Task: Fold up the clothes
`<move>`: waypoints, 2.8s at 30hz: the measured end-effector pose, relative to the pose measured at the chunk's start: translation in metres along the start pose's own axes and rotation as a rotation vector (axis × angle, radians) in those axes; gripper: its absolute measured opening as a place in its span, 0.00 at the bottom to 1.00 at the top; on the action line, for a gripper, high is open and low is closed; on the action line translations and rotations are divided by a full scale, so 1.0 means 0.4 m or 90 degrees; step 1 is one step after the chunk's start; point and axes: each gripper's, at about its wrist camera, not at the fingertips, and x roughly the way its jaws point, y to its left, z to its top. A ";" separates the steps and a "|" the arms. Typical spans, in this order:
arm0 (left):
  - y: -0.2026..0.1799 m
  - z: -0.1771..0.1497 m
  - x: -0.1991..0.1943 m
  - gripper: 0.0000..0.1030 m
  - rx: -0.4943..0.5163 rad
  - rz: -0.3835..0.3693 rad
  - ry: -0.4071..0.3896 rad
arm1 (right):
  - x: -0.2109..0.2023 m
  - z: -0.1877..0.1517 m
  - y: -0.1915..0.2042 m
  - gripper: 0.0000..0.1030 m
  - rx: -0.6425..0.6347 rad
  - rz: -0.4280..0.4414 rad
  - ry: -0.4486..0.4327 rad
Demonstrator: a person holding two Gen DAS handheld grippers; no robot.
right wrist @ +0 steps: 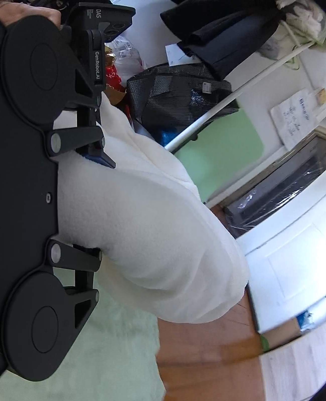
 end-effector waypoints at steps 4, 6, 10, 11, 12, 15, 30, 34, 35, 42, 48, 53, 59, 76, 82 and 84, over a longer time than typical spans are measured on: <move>0.051 0.024 0.029 0.38 0.006 0.097 -0.001 | 0.116 -0.047 0.008 0.60 0.014 0.004 0.010; 0.112 0.028 0.060 0.43 -0.043 0.150 0.018 | 0.159 -0.092 -0.026 0.70 0.044 -0.015 0.089; 0.209 -0.024 0.128 0.52 -0.130 0.141 0.051 | 0.172 -0.169 -0.076 0.74 0.087 -0.027 0.193; 0.207 -0.033 0.126 0.57 -0.120 0.144 0.041 | 0.153 -0.181 -0.079 0.74 0.096 -0.014 0.189; 0.199 -0.038 0.127 0.58 -0.102 0.153 0.036 | 0.135 -0.194 -0.083 0.75 0.106 -0.001 0.186; 0.171 -0.050 0.134 0.59 -0.060 0.177 0.028 | 0.091 -0.228 -0.090 0.75 0.127 0.033 0.180; 0.111 0.032 0.170 0.39 0.062 0.269 0.060 | 0.213 -0.281 0.042 0.47 0.132 0.078 0.259; 0.112 0.020 0.154 0.40 0.043 0.252 0.056 | 0.223 -0.302 0.028 0.47 0.083 0.019 0.263; 0.111 0.017 0.151 0.42 0.042 0.248 0.054 | 0.213 -0.303 0.010 0.47 0.109 0.022 0.255; 0.136 0.005 0.146 0.62 0.034 0.217 0.049 | 0.196 -0.278 0.003 0.53 0.100 0.029 0.255; 0.248 -0.013 0.147 0.38 -0.085 0.082 0.084 | 0.070 -0.208 -0.082 0.86 0.162 0.034 0.152; 0.184 -0.023 0.143 0.35 -0.046 0.104 0.076 | 0.235 -0.173 -0.169 0.89 0.200 -0.009 0.158; 0.055 -0.011 0.070 0.32 0.025 0.086 0.050 | 0.185 -0.118 -0.033 0.51 0.044 -0.018 0.089; -0.637 -0.321 0.213 0.32 0.135 -0.284 0.133 | -0.661 -0.065 -0.247 0.50 0.022 -0.287 -0.097; -0.866 -0.476 0.335 0.31 0.216 -0.339 0.214 | -0.887 -0.140 -0.367 0.50 0.039 -0.398 -0.108; -0.923 -0.517 0.357 0.31 0.221 -0.362 0.234 | -0.946 -0.149 -0.406 0.49 0.054 -0.425 -0.108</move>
